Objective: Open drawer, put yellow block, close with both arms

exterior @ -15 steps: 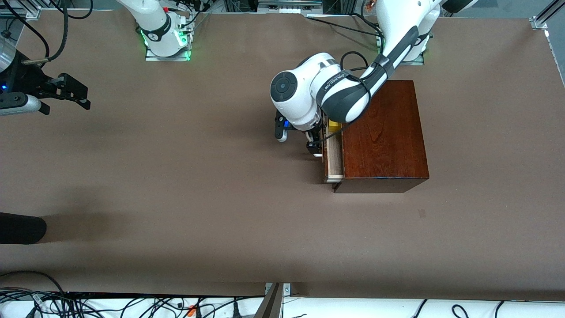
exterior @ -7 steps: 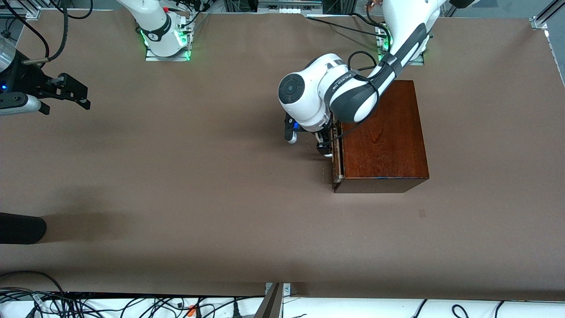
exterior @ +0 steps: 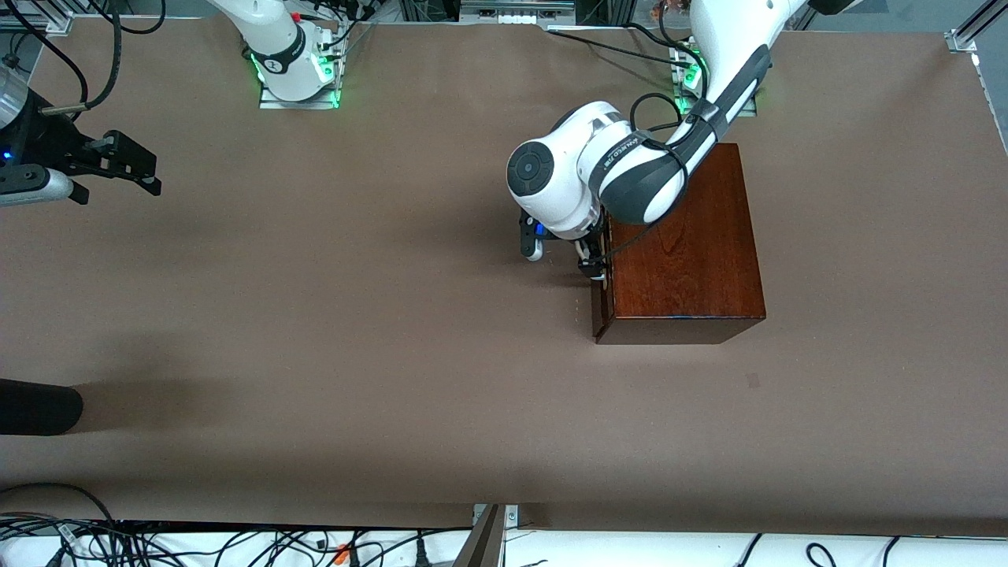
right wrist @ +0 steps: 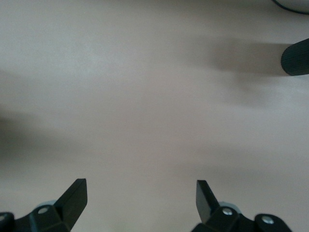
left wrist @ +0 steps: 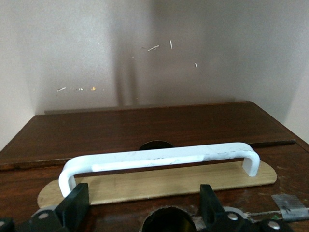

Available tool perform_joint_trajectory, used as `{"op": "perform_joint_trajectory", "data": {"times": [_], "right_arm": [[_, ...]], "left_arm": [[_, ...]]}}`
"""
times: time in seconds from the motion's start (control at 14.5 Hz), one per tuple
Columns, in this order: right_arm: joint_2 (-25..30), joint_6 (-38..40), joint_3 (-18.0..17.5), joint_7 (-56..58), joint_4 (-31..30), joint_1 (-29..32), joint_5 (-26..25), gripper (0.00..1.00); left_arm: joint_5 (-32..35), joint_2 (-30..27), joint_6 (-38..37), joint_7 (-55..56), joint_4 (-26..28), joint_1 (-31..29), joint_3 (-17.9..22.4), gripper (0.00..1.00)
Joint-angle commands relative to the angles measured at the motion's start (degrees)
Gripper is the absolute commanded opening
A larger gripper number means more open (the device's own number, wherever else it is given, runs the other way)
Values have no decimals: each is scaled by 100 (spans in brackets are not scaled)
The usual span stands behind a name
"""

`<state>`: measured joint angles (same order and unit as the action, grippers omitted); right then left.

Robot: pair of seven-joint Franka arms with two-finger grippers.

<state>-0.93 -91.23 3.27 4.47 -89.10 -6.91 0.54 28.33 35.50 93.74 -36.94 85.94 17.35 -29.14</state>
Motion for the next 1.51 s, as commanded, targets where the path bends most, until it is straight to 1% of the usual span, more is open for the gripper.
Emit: {"op": "perform_joint_trajectory", "data": {"times": [0.0,0.21,0.28,0.41,0.55,0.69,0.76,0.83,1.03,1.24,1.44], "right_arm": [[-48,106,-28,-43,147,41,-63,100],[-48,106,-28,-43,147,41,-63,100],[-48,106,-28,-43,147,41,-63,100],[-48,106,-28,-43,147,41,-63,100],[-48,106,-28,-43,147,41,-63,100],[-48,106,-28,-43,147,41,-63,100],[-48,106,-28,-43,147,41,-63,100],[-48,106,-28,-43,147,41,-63,100],[-48,106,-28,-43,147,41,-63,100],[-48,106,-28,-43,147,41,-63,100],[-48,106,-28,-43,147,41,-63,100]], "left_arm": [[164,-184,-225,143,257,-153,66,100],[77,-149,37,310,117,22,14,100],[50,-131,169,441,3,179,5,100],[-238,-61,215,993,-365,461,5,100],[-590,-69,215,2123,-708,654,5,100],[-609,-139,136,3346,-1077,760,-22,100],[-609,-314,14,3761,-1140,761,-39,100],[-635,-507,-162,4113,-1166,726,-39,100],[-1109,-1105,-689,5167,-1176,542,49,100],[-1408,-1580,-1164,6310,-1184,-37,40,100],[-1803,-2002,-1367,6463,-1184,-775,31,100]]}}
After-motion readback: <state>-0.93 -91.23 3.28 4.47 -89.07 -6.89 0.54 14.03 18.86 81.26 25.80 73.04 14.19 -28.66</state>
